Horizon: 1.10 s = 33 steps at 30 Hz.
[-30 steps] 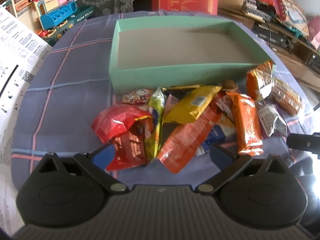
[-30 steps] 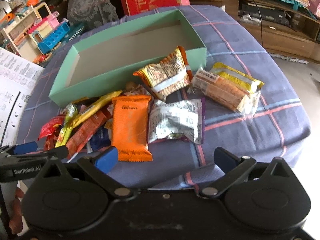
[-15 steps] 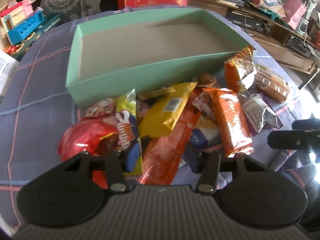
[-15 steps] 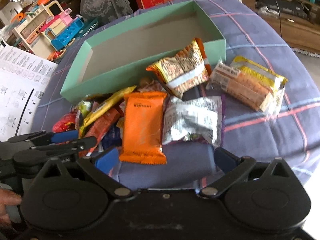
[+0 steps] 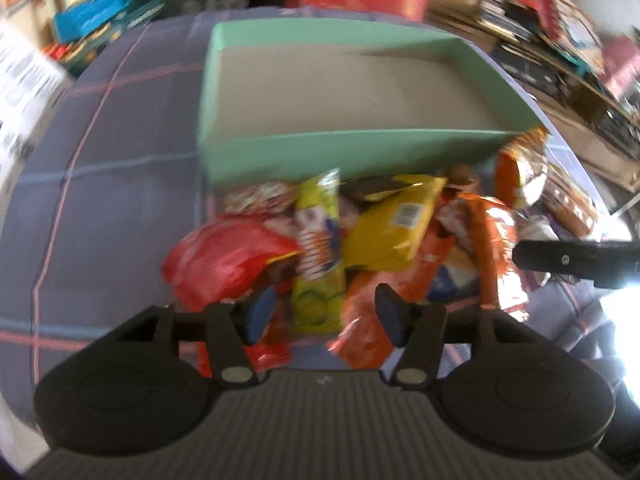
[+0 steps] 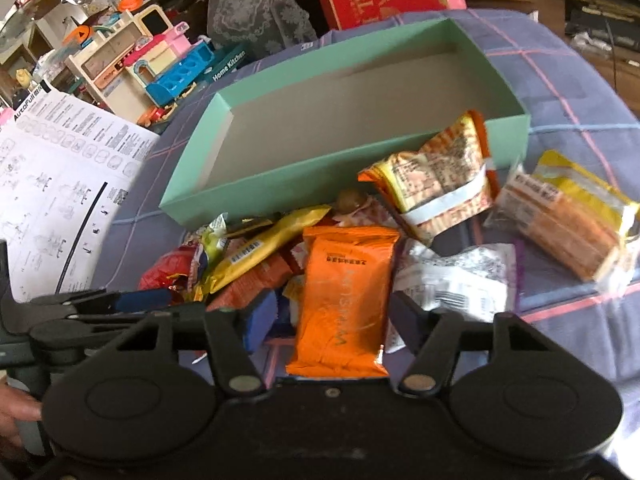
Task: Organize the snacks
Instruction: 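Grasp the orange snack bar with the right tool while the left tool grasps a small white candy bar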
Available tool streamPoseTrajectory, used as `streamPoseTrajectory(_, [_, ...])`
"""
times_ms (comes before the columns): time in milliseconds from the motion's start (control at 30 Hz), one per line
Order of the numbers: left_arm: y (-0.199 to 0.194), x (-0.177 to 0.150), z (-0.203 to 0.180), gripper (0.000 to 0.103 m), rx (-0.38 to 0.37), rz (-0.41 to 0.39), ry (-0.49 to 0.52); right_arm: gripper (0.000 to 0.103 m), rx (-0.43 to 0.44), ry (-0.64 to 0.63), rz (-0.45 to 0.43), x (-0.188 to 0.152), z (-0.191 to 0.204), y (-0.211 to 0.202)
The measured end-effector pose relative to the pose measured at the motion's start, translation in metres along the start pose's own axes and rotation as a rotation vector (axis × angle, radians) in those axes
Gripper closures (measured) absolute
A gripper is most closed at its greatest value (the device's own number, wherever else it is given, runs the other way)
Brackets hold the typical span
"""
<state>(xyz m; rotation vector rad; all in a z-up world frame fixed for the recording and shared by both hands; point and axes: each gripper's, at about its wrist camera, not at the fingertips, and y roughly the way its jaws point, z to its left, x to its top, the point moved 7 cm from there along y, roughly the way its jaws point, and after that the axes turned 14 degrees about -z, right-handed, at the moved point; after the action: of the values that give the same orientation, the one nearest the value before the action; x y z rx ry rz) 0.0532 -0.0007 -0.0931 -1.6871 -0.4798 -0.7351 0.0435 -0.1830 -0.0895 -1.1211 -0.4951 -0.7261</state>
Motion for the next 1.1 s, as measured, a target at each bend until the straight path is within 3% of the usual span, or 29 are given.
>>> streamPoseTrajectory(300, [-0.002,0.001,0.023,0.047,0.023,-0.009,-0.042,0.038,-0.011,0.077,0.081,-0.013,-0.010,0.023])
streamPoseTrajectory(533, [-0.010,0.005,0.034,0.043,0.035,-0.025,-0.059,0.035,-0.013,0.089,0.065,-0.013,-0.011,0.024])
streamPoseTrajectory(633, [-0.016,0.004,0.045,0.042,0.054,-0.037,-0.083,0.052,-0.019,0.068,0.065,-0.013,-0.009,0.028])
streamPoseTrajectory(800, [-0.019,0.016,0.046,0.042,0.061,-0.060,-0.067,0.052,-0.030,0.027,0.060,-0.012,0.000,0.032])
streamPoseTrajectory(933, [-0.028,0.035,0.039,0.042,0.008,-0.109,-0.082,0.052,-0.035,0.032,0.070,-0.013,0.000,0.033])
streamPoseTrajectory(1033, [-0.018,0.044,0.029,0.046,0.006,-0.109,-0.031,0.052,-0.037,0.064,0.083,-0.015,-0.005,0.034])
streamPoseTrajectory(1100, [-0.001,0.045,0.019,0.056,0.004,-0.081,0.017,0.052,-0.039,0.079,0.087,-0.016,-0.006,0.034])
